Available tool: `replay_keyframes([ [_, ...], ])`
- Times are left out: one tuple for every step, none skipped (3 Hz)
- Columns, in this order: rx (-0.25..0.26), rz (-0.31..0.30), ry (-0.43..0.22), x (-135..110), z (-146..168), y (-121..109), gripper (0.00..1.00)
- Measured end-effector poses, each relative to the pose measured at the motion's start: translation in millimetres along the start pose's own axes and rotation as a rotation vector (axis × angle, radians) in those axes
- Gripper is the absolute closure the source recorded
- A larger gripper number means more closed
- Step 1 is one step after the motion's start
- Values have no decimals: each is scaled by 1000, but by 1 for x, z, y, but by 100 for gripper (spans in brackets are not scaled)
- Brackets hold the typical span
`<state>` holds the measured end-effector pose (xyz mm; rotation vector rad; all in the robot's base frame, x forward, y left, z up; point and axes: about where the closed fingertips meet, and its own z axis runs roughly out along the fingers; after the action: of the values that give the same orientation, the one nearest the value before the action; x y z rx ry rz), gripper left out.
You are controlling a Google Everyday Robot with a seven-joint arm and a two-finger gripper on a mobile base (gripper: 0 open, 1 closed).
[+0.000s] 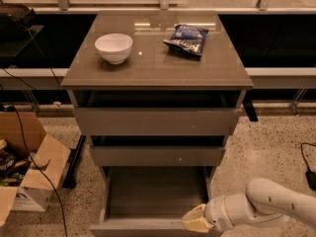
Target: Close bottom drawer
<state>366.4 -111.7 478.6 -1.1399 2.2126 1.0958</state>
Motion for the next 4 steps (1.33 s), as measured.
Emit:
replay_keyframes([
  [22, 24, 33, 12, 27, -22, 100],
  [54, 46, 55, 39, 51, -49, 100],
  [70, 105, 63, 76, 75, -75, 100],
  [113, 188, 70, 124, 108, -107, 100],
])
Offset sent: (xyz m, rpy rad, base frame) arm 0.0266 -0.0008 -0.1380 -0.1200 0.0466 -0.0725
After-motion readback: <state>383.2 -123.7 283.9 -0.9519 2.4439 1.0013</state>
